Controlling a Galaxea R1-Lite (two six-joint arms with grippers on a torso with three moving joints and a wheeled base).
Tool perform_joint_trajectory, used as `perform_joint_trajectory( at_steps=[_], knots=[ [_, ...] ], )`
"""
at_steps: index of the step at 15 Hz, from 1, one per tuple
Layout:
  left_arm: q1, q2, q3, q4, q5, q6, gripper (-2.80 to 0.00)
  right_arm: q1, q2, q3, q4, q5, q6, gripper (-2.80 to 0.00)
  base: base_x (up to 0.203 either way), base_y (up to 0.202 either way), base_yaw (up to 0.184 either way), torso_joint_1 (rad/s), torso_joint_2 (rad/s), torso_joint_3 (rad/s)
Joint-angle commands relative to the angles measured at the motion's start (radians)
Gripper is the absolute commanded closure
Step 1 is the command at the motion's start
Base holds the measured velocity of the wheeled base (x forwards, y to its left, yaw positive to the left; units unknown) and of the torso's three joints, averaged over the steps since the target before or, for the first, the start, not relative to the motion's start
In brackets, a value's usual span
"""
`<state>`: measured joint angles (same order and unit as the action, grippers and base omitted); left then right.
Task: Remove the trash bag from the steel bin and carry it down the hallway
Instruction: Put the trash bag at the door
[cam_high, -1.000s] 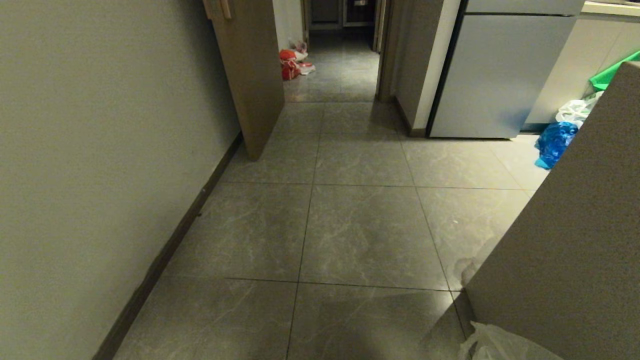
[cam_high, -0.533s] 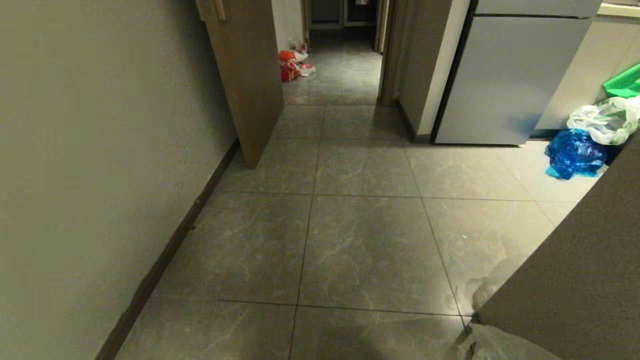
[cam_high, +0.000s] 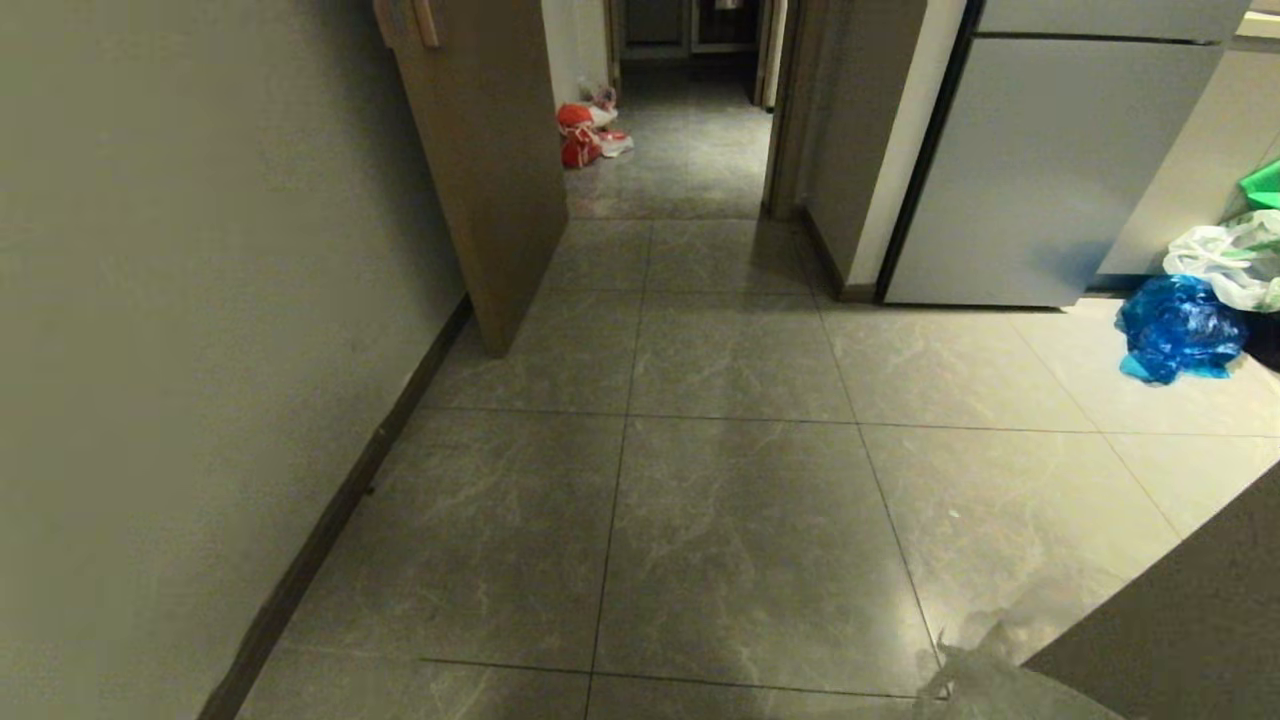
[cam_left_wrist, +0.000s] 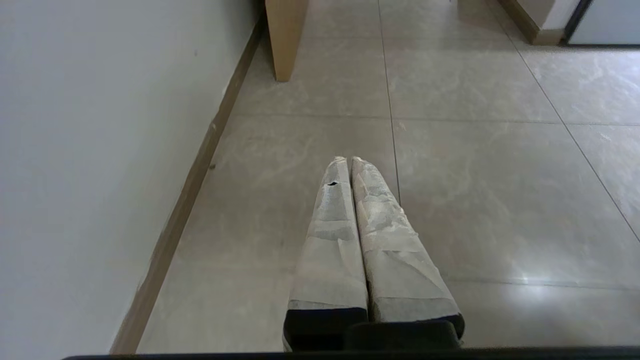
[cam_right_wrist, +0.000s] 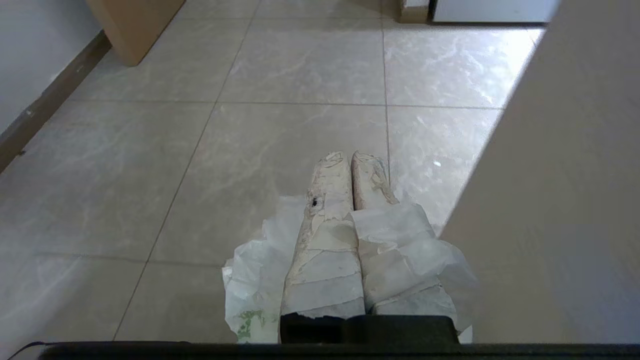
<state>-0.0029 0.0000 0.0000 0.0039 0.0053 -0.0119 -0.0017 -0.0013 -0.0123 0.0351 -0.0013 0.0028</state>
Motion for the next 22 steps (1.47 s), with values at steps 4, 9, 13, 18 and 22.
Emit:
perform_joint_trajectory(
  at_steps=[4, 9, 13, 18, 22],
  knots=[
    [0.000, 0.000, 0.002, 0.001, 0.001, 0.000, 0.00, 0.000, -0.002, 0.000, 0.000, 0.000, 0.000, 0.00, 0.191, 0.000, 0.002, 0.002, 0.00, 0.003],
    [0.001, 0.000, 0.002, 0.001, 0.002, 0.000, 0.00, 0.000, -0.002, 0.000, 0.000, 0.000, 0.000, 0.00, 0.191, 0.000, 0.000, 0.005, 0.00, 0.007],
    [0.001, 0.000, 0.002, 0.001, 0.002, 0.000, 0.00, 0.000, -0.002, 0.000, 0.000, 0.000, 0.000, 0.00, 0.189, 0.000, 0.001, 0.002, 0.00, 0.003],
    [0.001, 0.000, 0.002, 0.001, 0.002, 0.000, 0.00, 0.000, -0.002, 0.000, 0.000, 0.000, 0.000, 0.00, 0.192, 0.000, 0.001, 0.003, 0.00, 0.004],
    [0.001, 0.000, 0.002, 0.001, 0.002, 0.000, 0.00, 0.000, -0.002, 0.000, 0.000, 0.000, 0.000, 0.00, 0.194, 0.000, 0.001, 0.004, 0.00, 0.000]
  ],
)
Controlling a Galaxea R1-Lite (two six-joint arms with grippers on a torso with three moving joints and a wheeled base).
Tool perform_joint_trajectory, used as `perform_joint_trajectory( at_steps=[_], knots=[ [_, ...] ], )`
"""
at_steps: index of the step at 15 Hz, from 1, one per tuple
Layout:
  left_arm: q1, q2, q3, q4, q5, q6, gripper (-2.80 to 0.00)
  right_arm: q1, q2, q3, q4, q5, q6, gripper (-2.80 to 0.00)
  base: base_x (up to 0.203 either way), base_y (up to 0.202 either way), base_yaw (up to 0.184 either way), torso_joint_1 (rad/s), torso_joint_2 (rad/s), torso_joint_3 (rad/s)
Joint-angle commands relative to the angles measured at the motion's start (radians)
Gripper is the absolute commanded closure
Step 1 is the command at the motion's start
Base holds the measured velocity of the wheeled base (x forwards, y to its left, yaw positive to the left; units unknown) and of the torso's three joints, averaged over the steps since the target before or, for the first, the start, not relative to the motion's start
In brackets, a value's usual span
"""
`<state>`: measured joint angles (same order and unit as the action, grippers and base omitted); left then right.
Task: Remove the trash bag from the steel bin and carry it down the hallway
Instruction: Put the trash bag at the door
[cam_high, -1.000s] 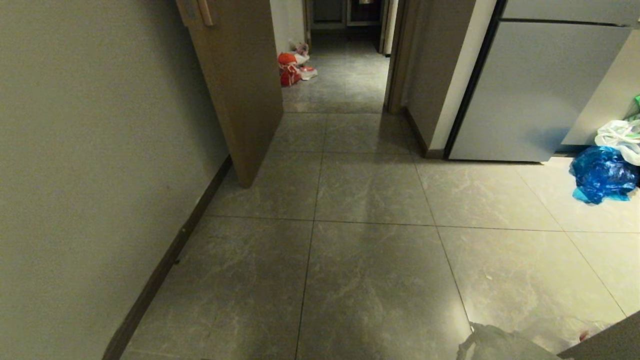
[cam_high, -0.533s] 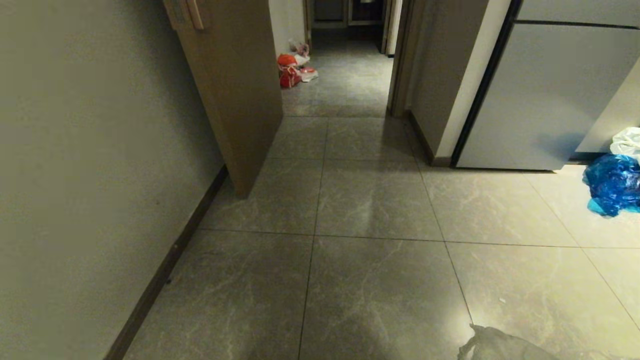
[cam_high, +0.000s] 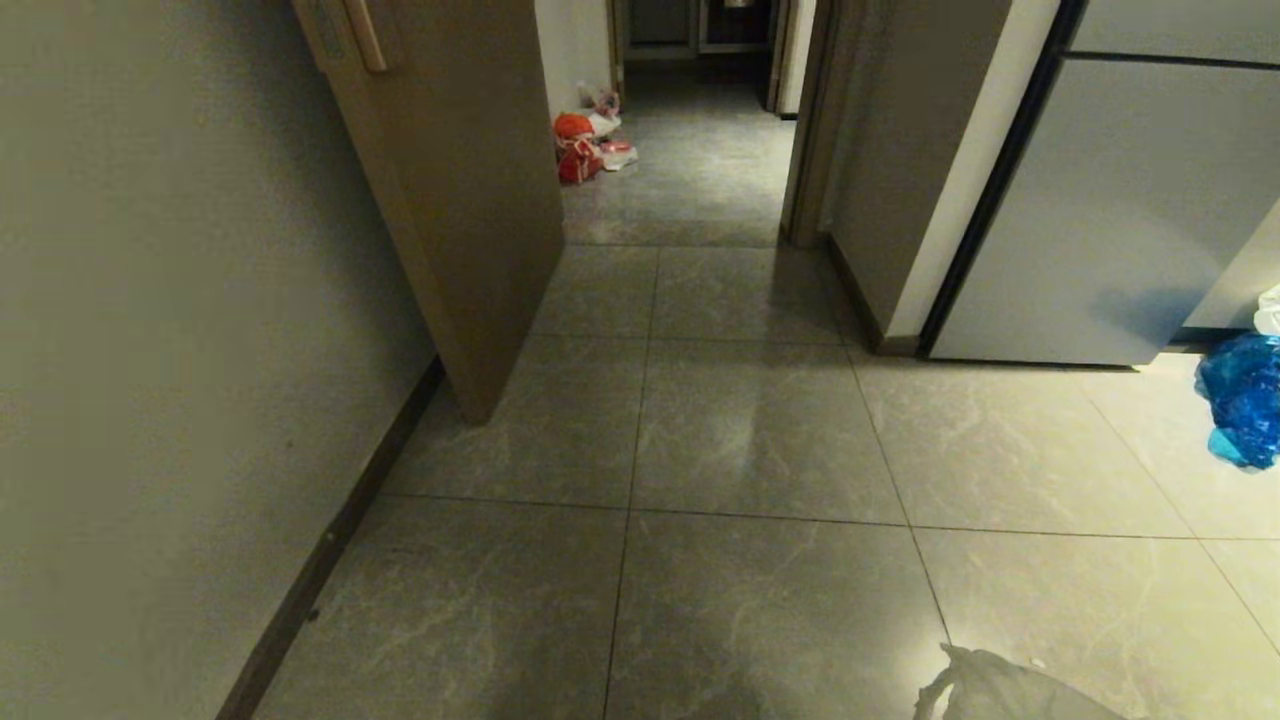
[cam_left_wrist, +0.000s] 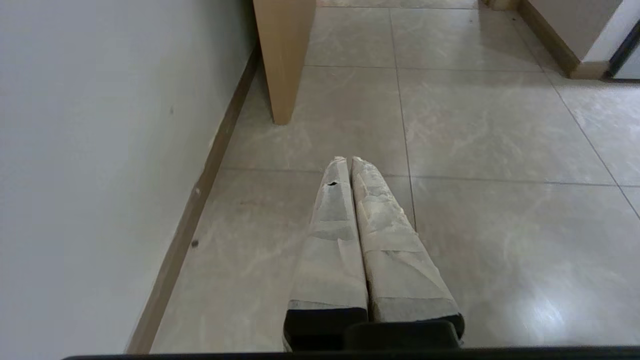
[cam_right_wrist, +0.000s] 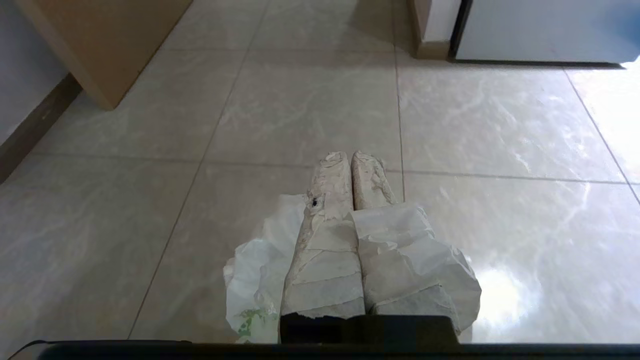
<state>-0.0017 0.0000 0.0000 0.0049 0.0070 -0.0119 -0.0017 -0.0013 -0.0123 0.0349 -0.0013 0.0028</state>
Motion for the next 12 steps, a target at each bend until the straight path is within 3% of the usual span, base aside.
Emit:
perform_joint_trajectory(
  at_steps=[1, 12],
  knots=[
    [0.000, 0.000, 0.002, 0.000, 0.001, 0.000, 0.00, 0.000, -0.002, 0.000, 0.000, 0.000, 0.000, 0.00, 0.194, 0.000, 0.000, 0.004, 0.00, 0.005],
    [0.000, 0.000, 0.002, 0.000, 0.001, 0.001, 0.00, 0.000, -0.002, 0.000, 0.000, 0.000, 0.000, 0.00, 0.194, 0.000, 0.001, 0.002, 0.00, 0.004]
  ],
)
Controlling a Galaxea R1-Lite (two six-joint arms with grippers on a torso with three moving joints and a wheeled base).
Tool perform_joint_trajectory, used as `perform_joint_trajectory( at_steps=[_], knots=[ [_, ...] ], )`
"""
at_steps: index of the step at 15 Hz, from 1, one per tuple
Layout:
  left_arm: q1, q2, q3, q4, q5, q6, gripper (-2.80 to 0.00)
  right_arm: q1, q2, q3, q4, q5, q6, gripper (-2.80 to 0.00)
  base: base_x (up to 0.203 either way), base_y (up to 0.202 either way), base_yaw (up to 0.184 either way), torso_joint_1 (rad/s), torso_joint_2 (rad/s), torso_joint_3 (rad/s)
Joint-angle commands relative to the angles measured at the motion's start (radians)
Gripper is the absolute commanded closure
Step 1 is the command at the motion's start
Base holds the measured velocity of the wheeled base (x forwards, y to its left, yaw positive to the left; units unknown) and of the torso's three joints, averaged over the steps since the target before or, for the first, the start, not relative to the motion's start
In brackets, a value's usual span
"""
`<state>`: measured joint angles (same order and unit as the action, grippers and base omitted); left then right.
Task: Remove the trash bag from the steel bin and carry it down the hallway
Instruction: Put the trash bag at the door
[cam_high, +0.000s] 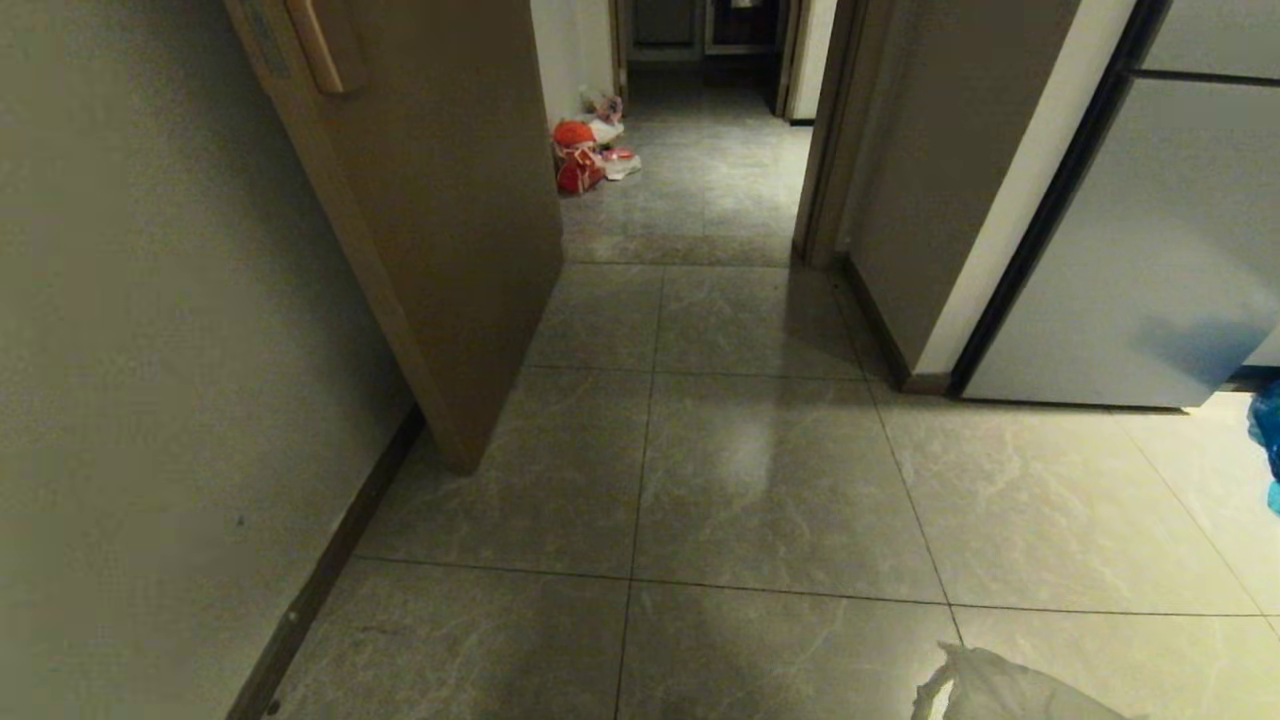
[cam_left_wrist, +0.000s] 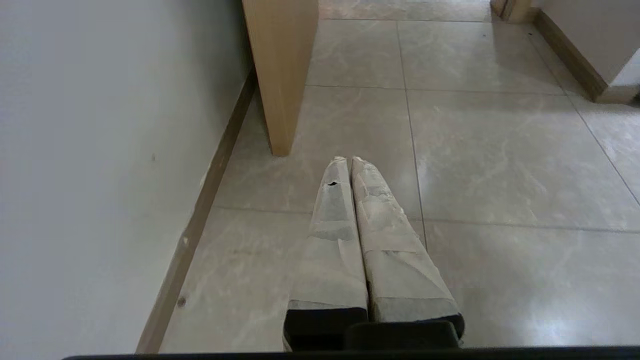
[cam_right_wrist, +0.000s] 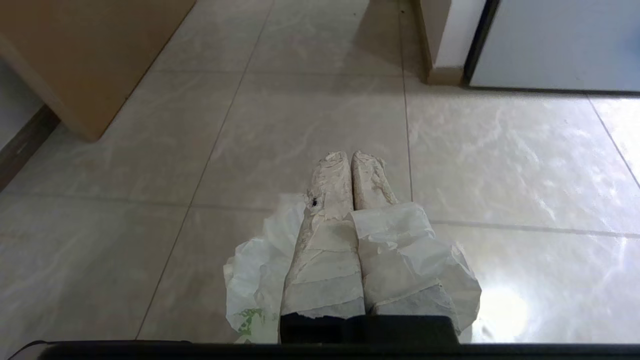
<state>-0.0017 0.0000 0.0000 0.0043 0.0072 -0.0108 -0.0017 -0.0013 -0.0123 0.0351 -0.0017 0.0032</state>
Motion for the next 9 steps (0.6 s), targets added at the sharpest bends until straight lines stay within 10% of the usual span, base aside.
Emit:
perform_joint_trajectory(
  at_steps=[1, 9],
  knots=[
    [0.000, 0.000, 0.002, 0.000, 0.000, 0.000, 0.00, 0.000, -0.002, 0.000, 0.000, 0.000, 0.000, 0.00, 0.194, 0.000, 0.005, 0.000, 0.01, 0.000],
    [0.000, 0.000, 0.002, 0.000, 0.000, 0.000, 0.00, 0.000, -0.002, 0.000, 0.000, 0.000, 0.000, 0.00, 0.192, 0.000, 0.001, 0.002, 0.00, 0.003]
  ],
)
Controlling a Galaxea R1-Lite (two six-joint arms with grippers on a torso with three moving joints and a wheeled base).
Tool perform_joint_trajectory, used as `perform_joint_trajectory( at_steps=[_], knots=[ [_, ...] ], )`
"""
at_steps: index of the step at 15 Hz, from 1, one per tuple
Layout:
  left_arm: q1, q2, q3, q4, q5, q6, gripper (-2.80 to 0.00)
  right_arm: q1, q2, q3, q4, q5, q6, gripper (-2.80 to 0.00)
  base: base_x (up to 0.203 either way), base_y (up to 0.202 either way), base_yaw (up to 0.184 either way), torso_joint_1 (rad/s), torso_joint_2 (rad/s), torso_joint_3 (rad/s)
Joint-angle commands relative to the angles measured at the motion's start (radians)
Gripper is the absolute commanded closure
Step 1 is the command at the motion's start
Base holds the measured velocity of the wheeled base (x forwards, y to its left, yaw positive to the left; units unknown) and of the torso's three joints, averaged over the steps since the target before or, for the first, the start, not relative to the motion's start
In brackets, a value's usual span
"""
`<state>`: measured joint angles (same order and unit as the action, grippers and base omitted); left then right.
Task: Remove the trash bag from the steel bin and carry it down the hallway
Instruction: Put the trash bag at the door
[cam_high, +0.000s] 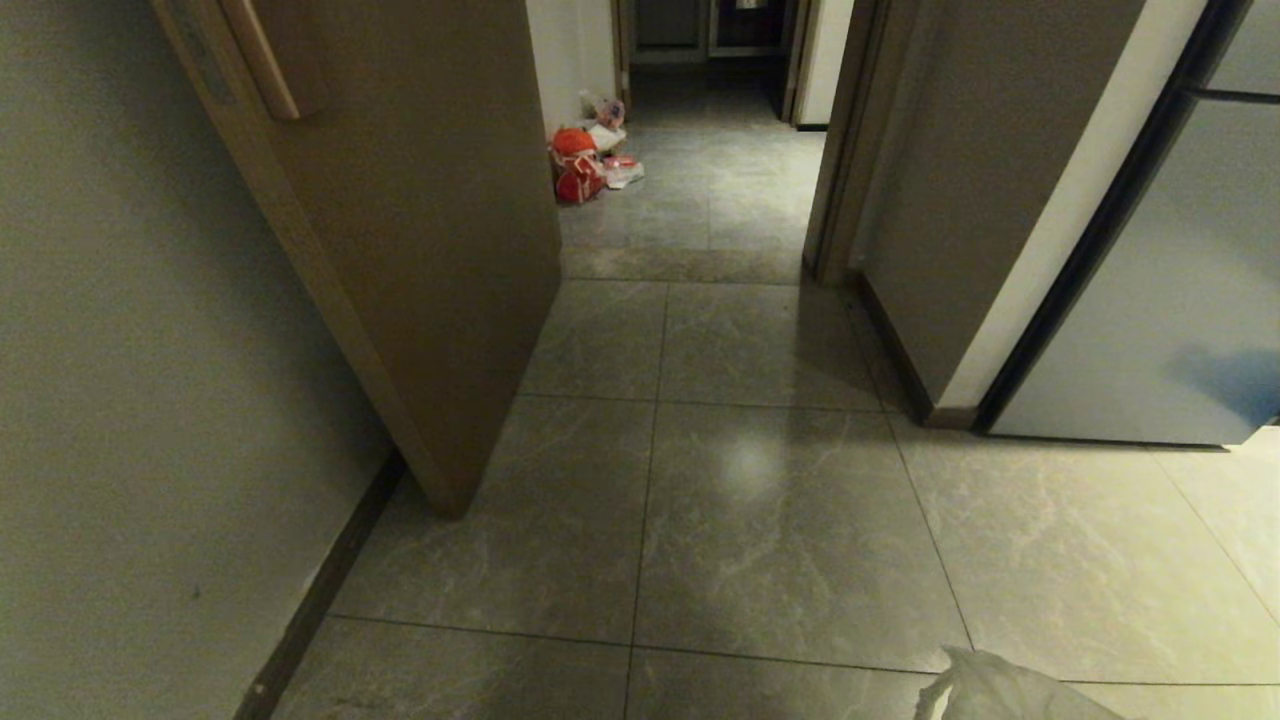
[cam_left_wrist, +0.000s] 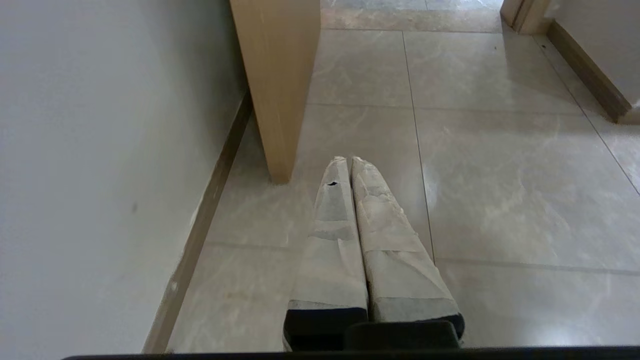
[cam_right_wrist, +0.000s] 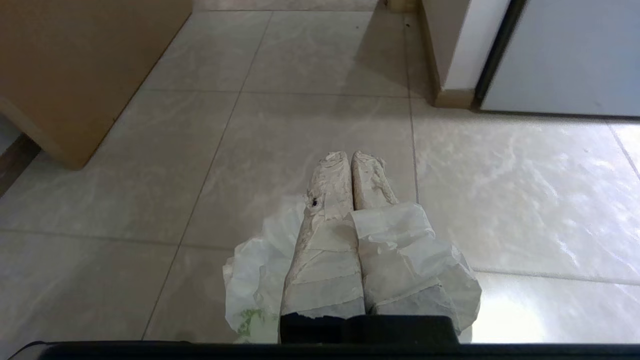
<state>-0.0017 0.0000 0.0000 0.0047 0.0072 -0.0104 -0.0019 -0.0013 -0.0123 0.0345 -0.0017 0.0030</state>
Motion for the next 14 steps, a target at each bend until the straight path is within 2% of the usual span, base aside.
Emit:
perform_joint_trajectory(
  at_steps=[1, 14],
  knots=[
    [0.000, 0.000, 0.002, 0.000, 0.000, 0.000, 0.00, 0.000, -0.002, 0.000, 0.001, 0.000, 0.000, 0.00, 0.196, 0.000, 0.004, 0.003, 0.01, 0.003],
    [0.000, 0.000, 0.002, 0.000, 0.000, 0.000, 0.00, 0.000, -0.002, 0.000, 0.001, 0.000, 0.000, 0.00, 0.193, 0.000, 0.000, 0.004, 0.00, 0.002]
  ],
)
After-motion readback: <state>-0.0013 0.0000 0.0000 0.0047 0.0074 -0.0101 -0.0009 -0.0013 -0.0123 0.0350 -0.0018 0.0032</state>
